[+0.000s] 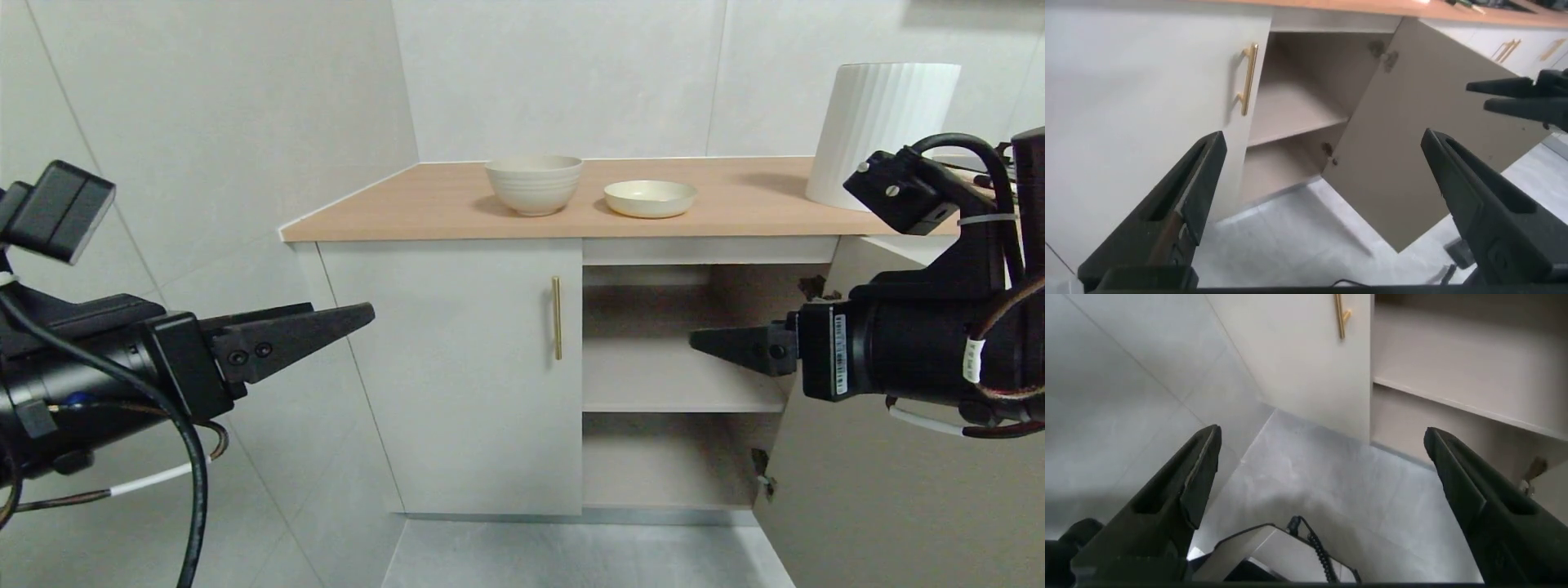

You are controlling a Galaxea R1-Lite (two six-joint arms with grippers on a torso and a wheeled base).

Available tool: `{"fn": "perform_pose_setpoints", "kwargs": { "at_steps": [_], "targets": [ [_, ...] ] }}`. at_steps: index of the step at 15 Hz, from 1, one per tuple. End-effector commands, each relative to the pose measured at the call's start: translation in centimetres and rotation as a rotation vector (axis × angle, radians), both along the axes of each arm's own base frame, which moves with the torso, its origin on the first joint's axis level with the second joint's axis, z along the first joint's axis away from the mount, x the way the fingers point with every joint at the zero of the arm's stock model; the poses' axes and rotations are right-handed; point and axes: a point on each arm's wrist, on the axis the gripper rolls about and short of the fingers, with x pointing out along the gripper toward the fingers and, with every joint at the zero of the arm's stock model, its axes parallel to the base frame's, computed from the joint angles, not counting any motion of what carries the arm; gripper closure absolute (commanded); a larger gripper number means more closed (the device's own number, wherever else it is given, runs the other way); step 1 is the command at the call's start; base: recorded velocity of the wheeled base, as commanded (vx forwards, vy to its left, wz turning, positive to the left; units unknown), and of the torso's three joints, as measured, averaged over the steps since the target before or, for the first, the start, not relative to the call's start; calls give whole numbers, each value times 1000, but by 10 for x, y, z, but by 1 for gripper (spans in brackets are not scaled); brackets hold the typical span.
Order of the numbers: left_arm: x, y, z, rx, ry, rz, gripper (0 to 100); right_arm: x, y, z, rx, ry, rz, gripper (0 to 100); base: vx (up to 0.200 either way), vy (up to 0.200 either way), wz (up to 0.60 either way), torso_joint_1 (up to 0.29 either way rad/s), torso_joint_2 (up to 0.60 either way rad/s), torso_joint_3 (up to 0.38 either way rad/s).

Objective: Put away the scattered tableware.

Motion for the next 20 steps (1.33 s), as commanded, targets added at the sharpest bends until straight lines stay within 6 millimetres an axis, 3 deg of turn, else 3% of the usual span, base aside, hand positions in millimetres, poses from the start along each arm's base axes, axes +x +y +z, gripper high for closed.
{"fn": "perform_pose_setpoints", "kwargs": {
  "at_steps": [1, 12, 20],
  "targets": [
    [-2, 1, 2, -3, -10, 0, 0, -4, -3, 2, 8, -10, 2, 0, 200, 0, 0, -7, 2, 7],
    [0, 0, 0, -2, 2, -12, 0, -7, -6, 2, -5, -24, 6, 0, 200, 0, 0, 2, 3, 2],
    [3, -2, -3, -2, 19, -18, 0, -11, -10, 2, -20, -43, 21, 0, 0, 0, 0, 0, 0, 0]
  ]
}}
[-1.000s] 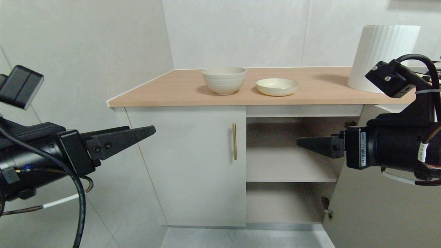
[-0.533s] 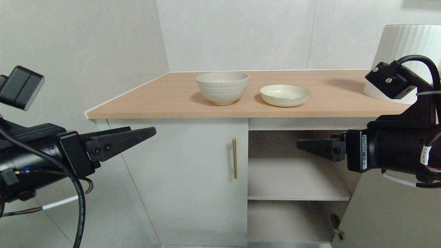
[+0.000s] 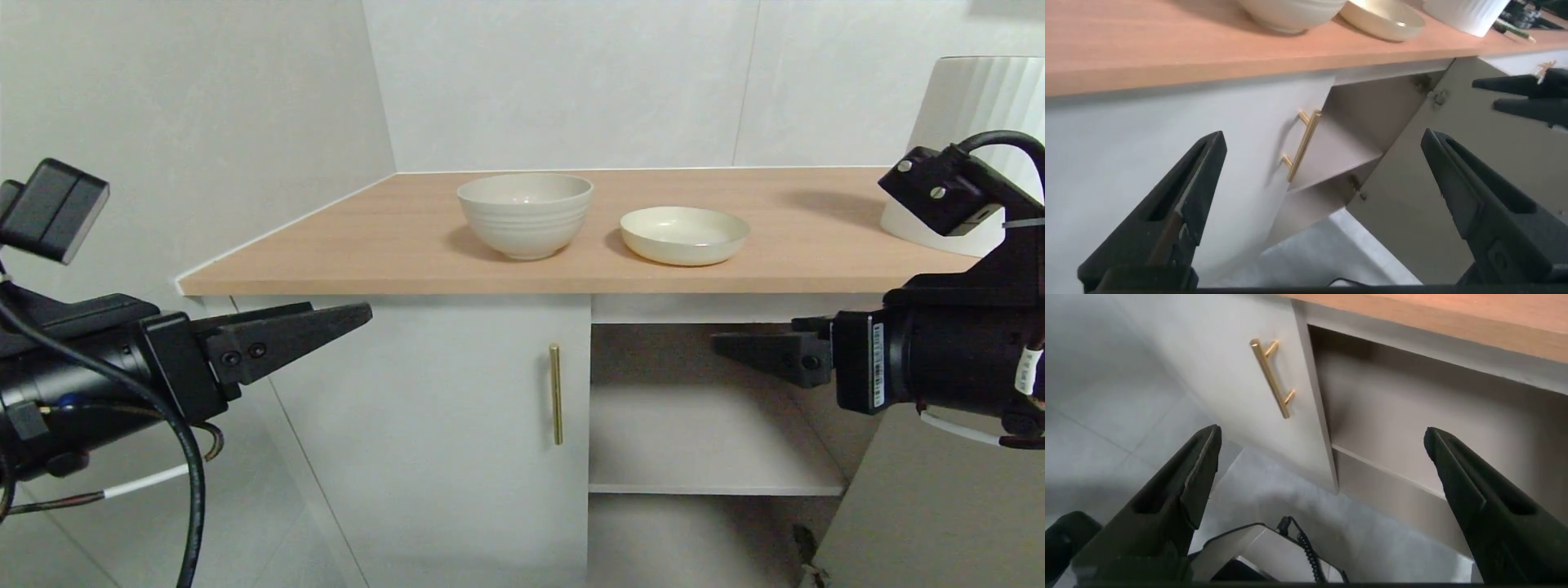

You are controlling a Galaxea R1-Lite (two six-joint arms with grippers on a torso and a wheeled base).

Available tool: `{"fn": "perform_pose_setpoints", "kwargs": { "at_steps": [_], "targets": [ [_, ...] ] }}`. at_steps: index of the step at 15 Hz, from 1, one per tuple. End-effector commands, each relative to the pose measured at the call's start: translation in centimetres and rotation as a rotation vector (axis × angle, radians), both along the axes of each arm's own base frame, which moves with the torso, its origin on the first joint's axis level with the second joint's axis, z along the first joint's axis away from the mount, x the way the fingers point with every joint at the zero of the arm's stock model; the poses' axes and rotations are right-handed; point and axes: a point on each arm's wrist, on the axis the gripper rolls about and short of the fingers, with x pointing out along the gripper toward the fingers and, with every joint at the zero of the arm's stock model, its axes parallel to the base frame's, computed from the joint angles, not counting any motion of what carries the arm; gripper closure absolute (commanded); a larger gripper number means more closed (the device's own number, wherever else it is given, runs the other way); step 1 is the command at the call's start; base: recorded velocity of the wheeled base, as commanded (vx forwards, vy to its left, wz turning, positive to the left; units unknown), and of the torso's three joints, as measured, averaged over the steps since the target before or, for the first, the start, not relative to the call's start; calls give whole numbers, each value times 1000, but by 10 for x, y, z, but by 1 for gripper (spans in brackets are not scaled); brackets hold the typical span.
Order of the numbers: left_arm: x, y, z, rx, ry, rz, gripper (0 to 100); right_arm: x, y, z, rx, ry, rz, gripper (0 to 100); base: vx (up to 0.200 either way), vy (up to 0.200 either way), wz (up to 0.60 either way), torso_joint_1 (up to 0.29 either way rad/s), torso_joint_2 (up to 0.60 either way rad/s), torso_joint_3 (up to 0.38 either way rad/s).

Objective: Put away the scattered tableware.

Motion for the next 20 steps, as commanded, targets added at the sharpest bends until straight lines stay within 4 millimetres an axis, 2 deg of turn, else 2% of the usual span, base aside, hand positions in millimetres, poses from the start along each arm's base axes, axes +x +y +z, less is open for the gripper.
{"fn": "perform_pose_setpoints", "kwargs": {
  "at_steps": [1, 3, 13, 16, 18, 20],
  "targets": [
    [4, -2, -4, 5, 19, -5, 0, -1, 0, 1, 2, -2, 1, 0, 0, 0, 0, 0, 0, 0],
    [14, -7, -13, 18, 64, -16, 0, 0, 0, 0, 0, 0, 2, 0, 0, 0, 0, 46, -219, -181],
    [19, -9, -17, 24, 88, -14, 0, 2, 0, -2, -4, 6, -4, 0, 0, 0, 0, 139, -431, -296],
    [27, -11, -19, 28, 96, -14, 0, 2, 0, -2, -5, 8, -4, 0, 0, 0, 0, 183, -471, -289],
    [39, -15, -10, 23, 78, -13, 0, 4, -1, -3, -7, 10, -13, 0, 0, 0, 0, 198, -476, -283],
    [55, -20, 16, 0, 0, -3, 0, 4, -3, -2, -4, 7, -16, 0, 0, 0, 0, 210, -476, -278]
  ]
}}
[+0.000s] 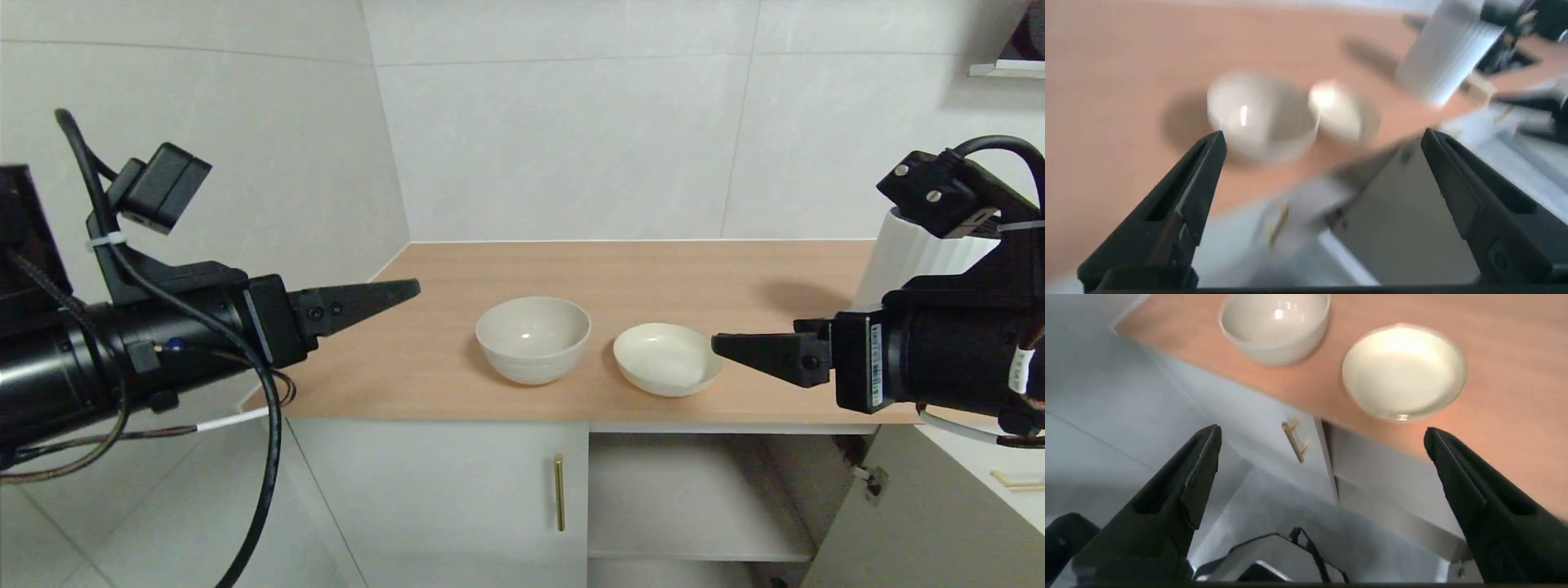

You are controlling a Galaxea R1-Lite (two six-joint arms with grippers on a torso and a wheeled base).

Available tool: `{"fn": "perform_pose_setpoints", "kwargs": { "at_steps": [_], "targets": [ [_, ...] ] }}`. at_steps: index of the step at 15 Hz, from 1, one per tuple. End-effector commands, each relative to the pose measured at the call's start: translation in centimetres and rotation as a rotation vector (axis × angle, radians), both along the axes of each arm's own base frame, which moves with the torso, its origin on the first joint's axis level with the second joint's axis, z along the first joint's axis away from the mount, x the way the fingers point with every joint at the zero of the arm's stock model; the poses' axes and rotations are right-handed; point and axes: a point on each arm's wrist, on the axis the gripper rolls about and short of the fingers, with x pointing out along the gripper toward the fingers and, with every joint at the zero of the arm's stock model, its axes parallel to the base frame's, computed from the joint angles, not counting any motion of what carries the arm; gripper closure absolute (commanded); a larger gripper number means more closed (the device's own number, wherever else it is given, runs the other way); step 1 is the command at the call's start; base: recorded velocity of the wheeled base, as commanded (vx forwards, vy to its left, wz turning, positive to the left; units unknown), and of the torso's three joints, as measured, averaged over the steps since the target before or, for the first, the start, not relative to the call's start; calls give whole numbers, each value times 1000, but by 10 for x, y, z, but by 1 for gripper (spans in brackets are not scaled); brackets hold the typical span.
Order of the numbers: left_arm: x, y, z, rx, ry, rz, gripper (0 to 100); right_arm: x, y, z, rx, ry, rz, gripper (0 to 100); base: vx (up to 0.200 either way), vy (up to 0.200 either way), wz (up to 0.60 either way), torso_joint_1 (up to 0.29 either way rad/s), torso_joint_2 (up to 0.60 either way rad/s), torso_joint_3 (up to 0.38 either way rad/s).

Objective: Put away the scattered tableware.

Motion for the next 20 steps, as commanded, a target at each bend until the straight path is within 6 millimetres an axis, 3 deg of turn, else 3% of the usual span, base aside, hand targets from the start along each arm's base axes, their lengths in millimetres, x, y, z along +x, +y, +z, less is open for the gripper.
{"fn": "perform_pose_setpoints", "kwargs": {
  "at_steps": [1, 5, 6, 9, 11, 14, 16, 17, 18, 20],
  "targets": [
    [14, -4, 17, -14, -46, 2, 0, 0, -1, 0, 0, -2, -4, 0, 0, 0, 0, 227, -500, -295],
    [23, -5, 6, 2, -1, 22, 0, 15, 3, -6, -2, -2, -34, 0, 0, 0, 0, 116, -275, -152],
    [23, -5, 4, 17, 33, 46, 0, 27, 8, -9, 15, -14, -53, 0, 0, 0, 0, 0, 0, 0],
    [13, -2, 13, 72, 199, 49, 0, 51, 1, -12, 53, -27, -81, 0, 0, 0, 0, 0, 0, 0],
    [28, -5, 12, 51, 326, 93, 0, 67, 3, -14, 68, 1, -111, 0, 0, 0, 0, 0, 0, 0],
    [54, -21, -14, 97, 416, 197, 0, 81, 4, -22, 75, 53, -149, 0, 0, 0, 0, 0, 0, 0],
    [80, -37, -42, 156, 491, 237, 0, 99, 7, -28, 107, 109, -201, 0, 0, 0, 0, 0, 0, 0],
    [80, -37, -42, 156, 491, 237, 0, 99, 7, -28, 107, 109, -201, 0, 0, 0, 0, 0, 0, 0],
    [100, -51, -62, 145, 567, 251, 0, 104, 8, -33, 70, 174, -213, 0, 0, 0, 0, 0, 0, 0],
    [112, -60, -74, 118, 617, 265, 0, 108, 10, -38, 52, 194, -222, 0, 0, 0, 0, 0, 0, 0]
  ]
}}
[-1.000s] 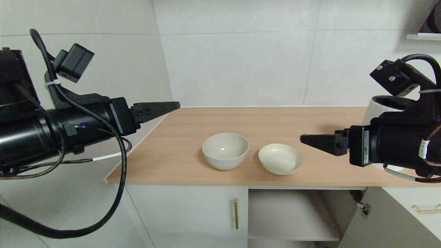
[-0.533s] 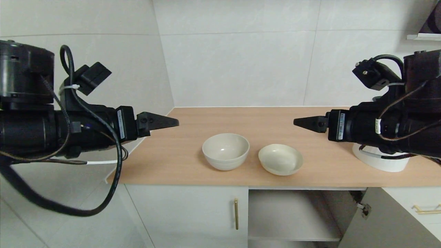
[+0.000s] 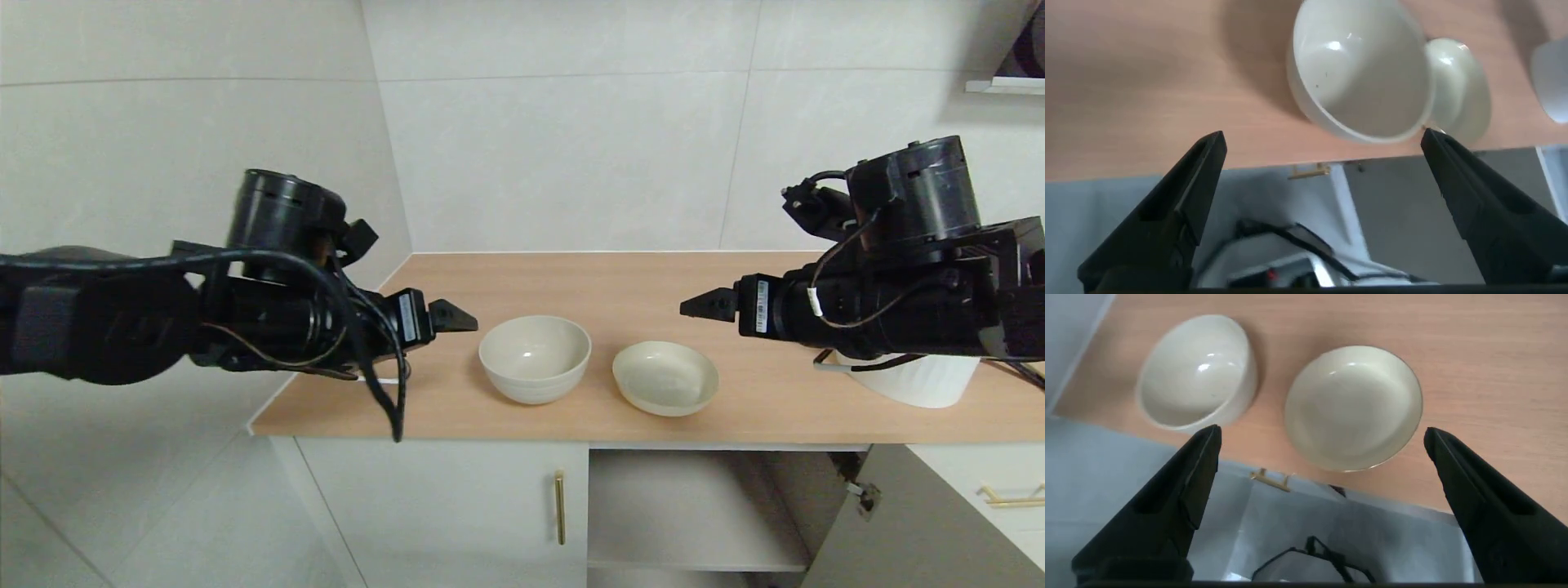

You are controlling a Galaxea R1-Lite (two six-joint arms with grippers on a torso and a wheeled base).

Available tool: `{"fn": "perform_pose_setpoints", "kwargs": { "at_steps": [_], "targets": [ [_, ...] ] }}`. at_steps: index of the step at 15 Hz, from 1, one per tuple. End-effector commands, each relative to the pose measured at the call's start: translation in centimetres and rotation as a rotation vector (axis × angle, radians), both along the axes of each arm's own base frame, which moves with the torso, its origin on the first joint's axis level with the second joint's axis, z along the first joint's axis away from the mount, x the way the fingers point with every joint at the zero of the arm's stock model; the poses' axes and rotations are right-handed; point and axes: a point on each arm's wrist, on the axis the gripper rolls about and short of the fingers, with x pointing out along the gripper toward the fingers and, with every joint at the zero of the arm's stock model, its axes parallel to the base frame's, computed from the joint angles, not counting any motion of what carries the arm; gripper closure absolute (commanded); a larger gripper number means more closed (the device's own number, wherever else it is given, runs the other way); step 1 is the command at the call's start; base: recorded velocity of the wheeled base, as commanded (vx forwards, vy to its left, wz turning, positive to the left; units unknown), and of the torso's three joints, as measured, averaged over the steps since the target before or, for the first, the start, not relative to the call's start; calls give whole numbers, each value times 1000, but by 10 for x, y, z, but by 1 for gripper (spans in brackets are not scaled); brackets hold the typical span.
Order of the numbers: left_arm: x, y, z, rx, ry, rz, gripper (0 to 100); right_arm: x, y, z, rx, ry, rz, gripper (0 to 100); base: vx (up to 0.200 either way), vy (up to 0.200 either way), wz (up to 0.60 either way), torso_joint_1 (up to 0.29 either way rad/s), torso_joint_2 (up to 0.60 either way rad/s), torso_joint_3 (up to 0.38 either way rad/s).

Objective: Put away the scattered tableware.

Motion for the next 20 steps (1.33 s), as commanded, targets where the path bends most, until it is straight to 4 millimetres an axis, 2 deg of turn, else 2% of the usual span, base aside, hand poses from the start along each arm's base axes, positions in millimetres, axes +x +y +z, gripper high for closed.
{"fn": "perform_pose_setpoints", "kwargs": {
  "at_steps": [1, 6, 11, 12, 20],
  "targets": [
    [29, -19, -35, 4, 102, 12, 0, 9, 4, -14, -33, 36, -11, 0, 0, 0, 0, 0, 0, 0],
    [50, -37, -58, -38, 171, 47, 0, 8, 4, -14, -35, 38, -9, 0, 0, 0, 0, 0, 0, 0],
    [54, -39, -62, -35, 178, 47, 0, 6, 3, -17, -45, 44, -5, 0, 0, 0, 0, 0, 0, 0],
    [54, -39, -62, -34, 177, 49, 100, 6, 3, -18, -48, 46, -2, 0, 0, 0, 0, 0, 0, 0],
    [51, -38, -57, -38, 171, 47, 100, 10, 5, -17, -50, 45, -7, 0, 0, 0, 0, 0, 0, 0]
  ]
}}
